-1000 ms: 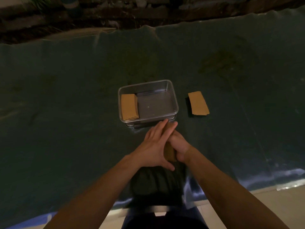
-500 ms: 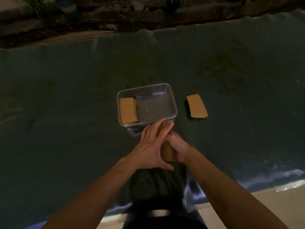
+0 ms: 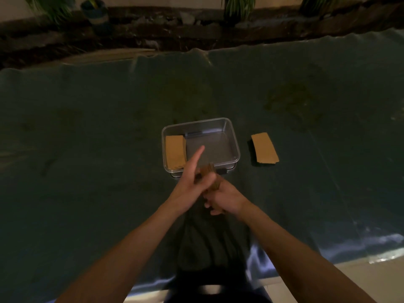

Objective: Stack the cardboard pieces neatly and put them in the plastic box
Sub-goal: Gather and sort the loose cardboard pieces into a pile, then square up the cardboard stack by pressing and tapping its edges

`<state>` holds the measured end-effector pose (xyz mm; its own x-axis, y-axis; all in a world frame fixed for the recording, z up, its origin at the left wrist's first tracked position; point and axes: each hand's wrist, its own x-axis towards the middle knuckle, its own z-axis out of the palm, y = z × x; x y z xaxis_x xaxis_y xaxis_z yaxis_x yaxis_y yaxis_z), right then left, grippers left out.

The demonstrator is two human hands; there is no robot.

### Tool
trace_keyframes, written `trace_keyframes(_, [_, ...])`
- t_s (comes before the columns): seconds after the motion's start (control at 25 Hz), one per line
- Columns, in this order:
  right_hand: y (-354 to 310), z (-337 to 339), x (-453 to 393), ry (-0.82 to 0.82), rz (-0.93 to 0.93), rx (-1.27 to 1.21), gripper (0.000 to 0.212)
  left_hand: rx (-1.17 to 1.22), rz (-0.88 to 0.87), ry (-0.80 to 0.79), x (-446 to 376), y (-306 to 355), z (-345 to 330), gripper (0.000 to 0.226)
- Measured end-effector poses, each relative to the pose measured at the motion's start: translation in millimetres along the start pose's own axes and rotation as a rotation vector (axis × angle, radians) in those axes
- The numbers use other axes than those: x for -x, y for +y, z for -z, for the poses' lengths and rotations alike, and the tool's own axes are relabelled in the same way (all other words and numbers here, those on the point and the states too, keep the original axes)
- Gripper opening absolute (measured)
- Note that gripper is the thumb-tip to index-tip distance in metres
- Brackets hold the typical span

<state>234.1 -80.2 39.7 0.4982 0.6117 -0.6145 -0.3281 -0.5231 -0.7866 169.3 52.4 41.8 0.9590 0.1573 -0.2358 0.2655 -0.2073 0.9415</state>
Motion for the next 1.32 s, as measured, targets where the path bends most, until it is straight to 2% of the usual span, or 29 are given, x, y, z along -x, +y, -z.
trace_keyframes(0.08, [-0.4, -3.4, -0.8, 0.041, 0.016, 0.173, 0.042, 0.068, 0.063, 0.082, -1.0, 2.8, 3.4, 0.056])
trace_keyframes(0.16, [-1.3, -7.0, -0.2, 0.107, 0.067, 0.264, 0.045, 0.077, 0.074, 0.124, 0.7, 2.8, 1.7, 0.038])
trace_keyframes(0.24, [-1.6, -11.9, 1.3, 0.183, 0.102, 0.302, 0.046, 0.213, 0.134, 0.167, 3.4, 3.7, -0.6, 0.027])
trace_keyframes(0.36, [2.7, -17.0, 3.9, 0.219, 0.13, 0.256, 0.055, 0.428, 0.22, 0.12, 8.3, 6.0, -0.3, 0.036])
trace_keyframes(0.48, [2.1, -16.0, 7.1, 0.104, 0.051, 0.009, 0.056, 0.459, 0.24, 0.106, 12.4, 9.0, 3.1, 0.04])
trace_keyframes(0.56, [1.4, -14.6, 7.4, 0.037, 0.01, -0.062, 0.052, 0.458, 0.24, 0.116, 15.2, 8.0, 3.1, 0.035])
trace_keyframes(0.64, [2.7, -15.3, 6.9, 0.023, 0.01, -0.044, 0.044, 0.431, 0.236, 0.122, 18.3, 6.3, 3.9, 0.033])
trace_keyframes(0.8, [2.1, -19.9, 10.2, 0.029, -0.007, -0.025, 0.042, 0.422, 0.23, 0.03, 21.7, 2.0, 9.7, 0.047])
trace_keyframes(1.0, [-1.5, -23.6, 19.7, 0.075, 0.003, -0.041, 0.038, 0.394, 0.201, 0.089, 13.7, 1.6, 8.7, 0.037])
trace_keyframes(1.08, [-1.1, -18.5, 26.7, 0.179, 0.007, 0.129, 0.04, 0.364, 0.213, 0.144, 7.5, 6.9, 4.4, 0.028])
trace_keyframes(1.2, [-2.0, -5.8, 35.8, 0.468, 0.188, 0.653, 0.048, 0.384, 0.303, 0.22, -5.2, 20.2, -6.4, 0.031])
trace_keyframes(1.24, [-3.7, -0.9, 38.5, 0.539, 0.261, 0.752, 0.046, 0.377, 0.32, 0.239, -10.3, 25.3, -12.0, 0.034])
trace_keyframes(1.32, [-7.7, 12.3, 41.1, 0.607, 0.335, 0.779, 0.038, 0.309, 0.314, 0.261, -21.1, 36.2, -26.7, 0.034])
